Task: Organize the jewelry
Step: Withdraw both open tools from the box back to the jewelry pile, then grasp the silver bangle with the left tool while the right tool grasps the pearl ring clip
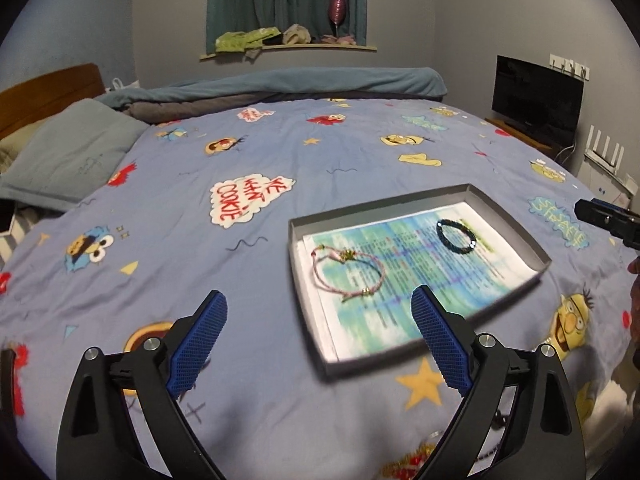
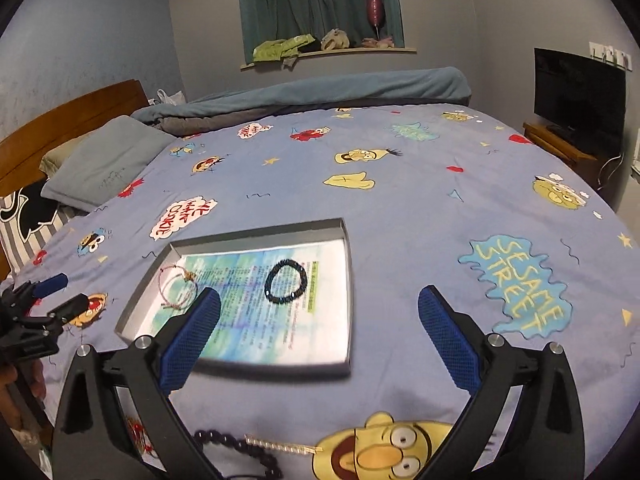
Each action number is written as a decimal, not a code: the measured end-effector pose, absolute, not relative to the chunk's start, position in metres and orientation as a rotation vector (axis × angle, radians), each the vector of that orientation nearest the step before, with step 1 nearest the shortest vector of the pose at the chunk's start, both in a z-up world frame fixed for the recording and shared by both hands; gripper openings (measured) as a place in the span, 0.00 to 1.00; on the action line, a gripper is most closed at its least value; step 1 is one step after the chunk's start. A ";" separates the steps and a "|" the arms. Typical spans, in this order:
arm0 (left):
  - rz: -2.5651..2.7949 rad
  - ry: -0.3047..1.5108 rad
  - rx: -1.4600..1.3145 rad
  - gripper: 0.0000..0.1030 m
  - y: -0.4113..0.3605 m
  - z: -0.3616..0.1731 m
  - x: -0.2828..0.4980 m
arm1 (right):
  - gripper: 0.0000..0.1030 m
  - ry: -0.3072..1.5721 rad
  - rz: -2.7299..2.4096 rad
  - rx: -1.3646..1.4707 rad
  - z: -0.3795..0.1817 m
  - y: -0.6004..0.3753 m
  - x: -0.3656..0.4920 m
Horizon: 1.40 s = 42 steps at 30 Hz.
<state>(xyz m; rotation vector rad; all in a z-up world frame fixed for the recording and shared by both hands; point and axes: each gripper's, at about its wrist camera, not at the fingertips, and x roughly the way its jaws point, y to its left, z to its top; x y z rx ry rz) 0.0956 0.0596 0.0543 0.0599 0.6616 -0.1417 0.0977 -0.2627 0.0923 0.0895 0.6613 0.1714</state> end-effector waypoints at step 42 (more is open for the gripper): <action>-0.182 0.714 0.075 0.94 0.050 -0.017 -0.028 | 0.95 0.834 0.285 -0.062 -0.013 -0.258 -0.013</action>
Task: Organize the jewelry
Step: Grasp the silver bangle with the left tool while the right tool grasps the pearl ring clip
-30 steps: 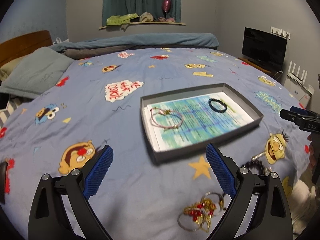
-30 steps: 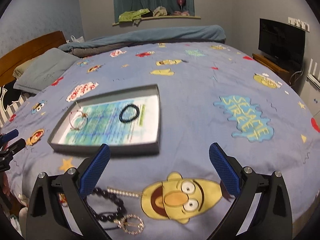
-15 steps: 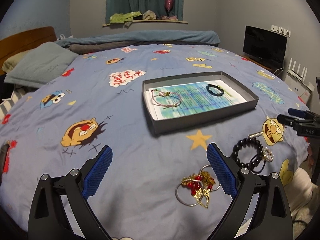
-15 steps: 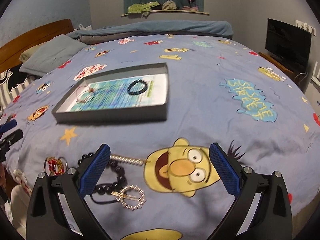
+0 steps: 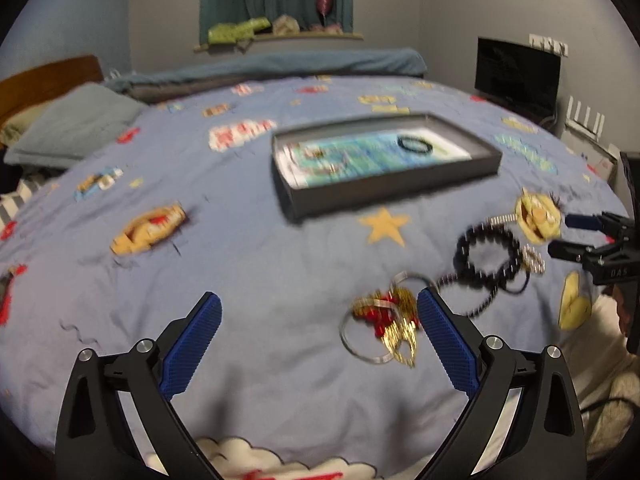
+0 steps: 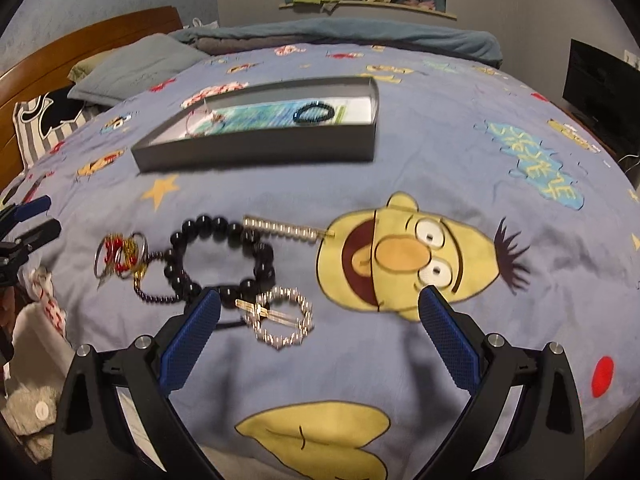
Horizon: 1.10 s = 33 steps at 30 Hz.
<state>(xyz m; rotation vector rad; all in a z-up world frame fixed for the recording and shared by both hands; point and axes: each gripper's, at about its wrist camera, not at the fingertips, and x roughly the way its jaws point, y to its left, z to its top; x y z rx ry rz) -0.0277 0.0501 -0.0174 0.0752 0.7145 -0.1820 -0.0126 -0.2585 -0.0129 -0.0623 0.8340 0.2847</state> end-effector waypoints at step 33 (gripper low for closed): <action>-0.256 0.819 0.095 0.47 0.020 -0.063 -0.011 | 0.82 0.867 0.347 -0.029 -0.031 -0.255 -0.012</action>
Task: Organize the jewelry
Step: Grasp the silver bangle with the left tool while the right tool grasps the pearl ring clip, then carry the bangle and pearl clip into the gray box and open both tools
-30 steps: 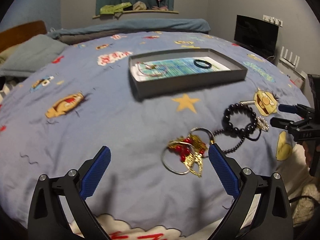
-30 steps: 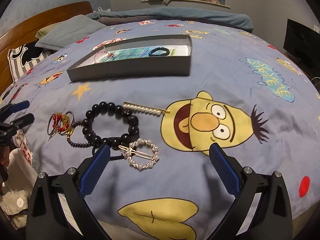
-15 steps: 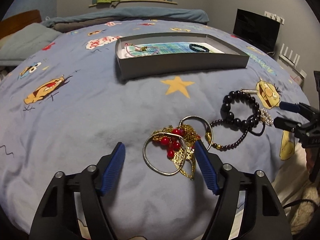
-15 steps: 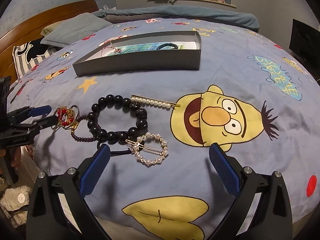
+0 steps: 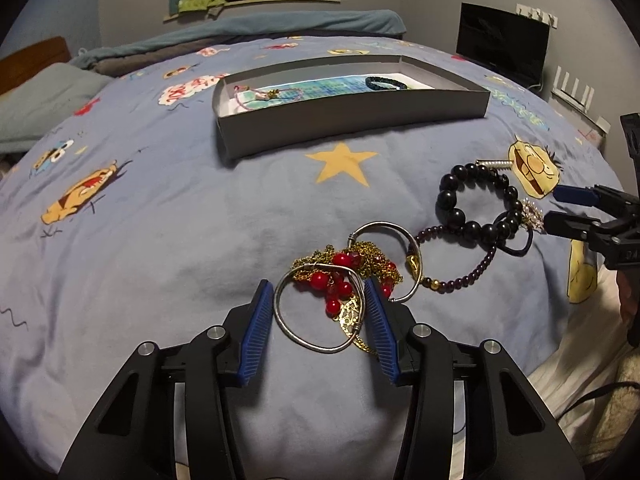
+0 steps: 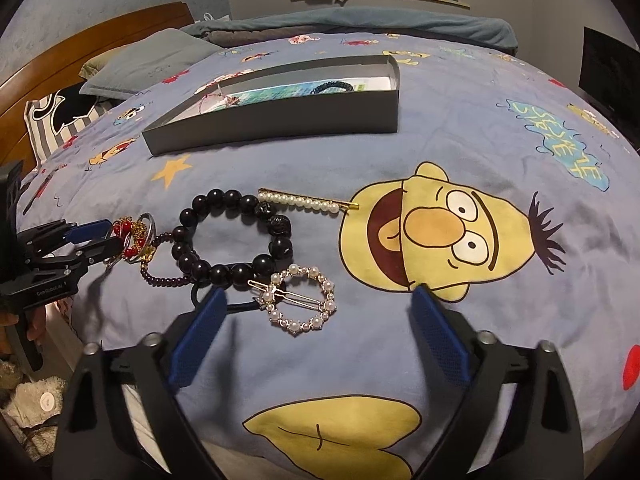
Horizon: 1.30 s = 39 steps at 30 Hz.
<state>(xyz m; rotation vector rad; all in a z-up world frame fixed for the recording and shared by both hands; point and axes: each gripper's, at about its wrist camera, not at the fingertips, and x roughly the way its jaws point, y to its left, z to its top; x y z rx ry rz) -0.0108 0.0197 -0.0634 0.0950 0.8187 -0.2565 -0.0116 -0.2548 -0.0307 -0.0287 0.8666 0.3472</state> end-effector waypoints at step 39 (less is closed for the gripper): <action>-0.249 0.755 0.101 0.47 0.033 -0.021 -0.001 | 0.39 0.838 0.391 0.008 -0.006 -0.258 0.004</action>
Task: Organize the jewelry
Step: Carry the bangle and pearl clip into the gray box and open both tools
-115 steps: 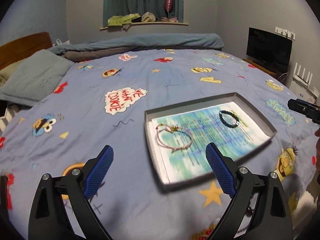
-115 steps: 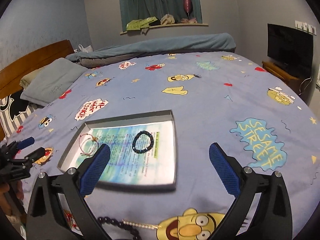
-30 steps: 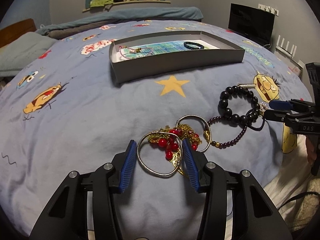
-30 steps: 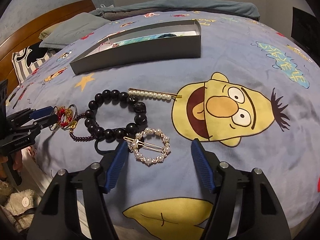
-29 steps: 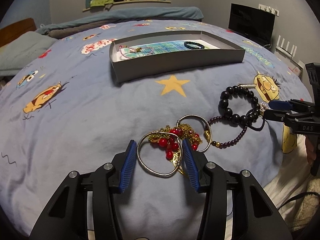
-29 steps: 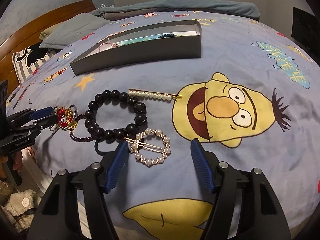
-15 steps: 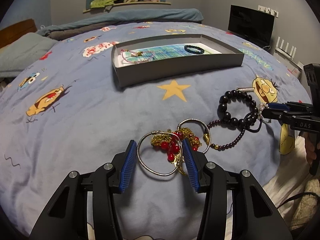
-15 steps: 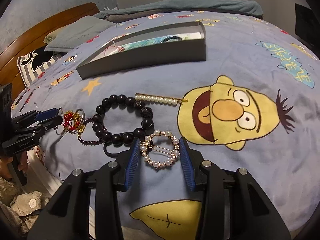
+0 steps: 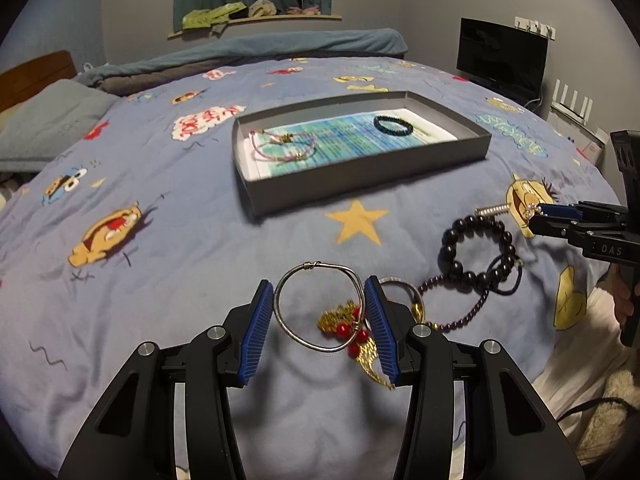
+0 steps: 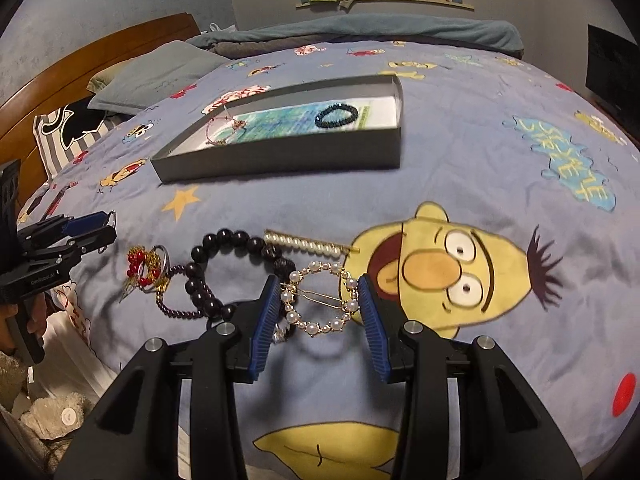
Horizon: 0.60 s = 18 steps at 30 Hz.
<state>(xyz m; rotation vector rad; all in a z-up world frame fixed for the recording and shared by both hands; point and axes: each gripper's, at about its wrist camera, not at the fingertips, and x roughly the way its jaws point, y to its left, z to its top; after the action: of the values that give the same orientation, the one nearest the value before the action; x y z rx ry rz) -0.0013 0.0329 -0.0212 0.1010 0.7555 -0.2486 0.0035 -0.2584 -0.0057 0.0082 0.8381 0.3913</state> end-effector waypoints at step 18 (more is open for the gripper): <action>-0.259 0.706 0.074 0.47 0.033 0.032 0.097 | 0.39 0.721 0.378 0.029 0.057 -0.236 0.108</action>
<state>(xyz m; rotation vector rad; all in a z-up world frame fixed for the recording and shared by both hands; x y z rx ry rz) 0.0972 0.0327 0.0317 0.0740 0.7063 -0.2587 0.1084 -0.2362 0.0574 0.0292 0.7210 0.3782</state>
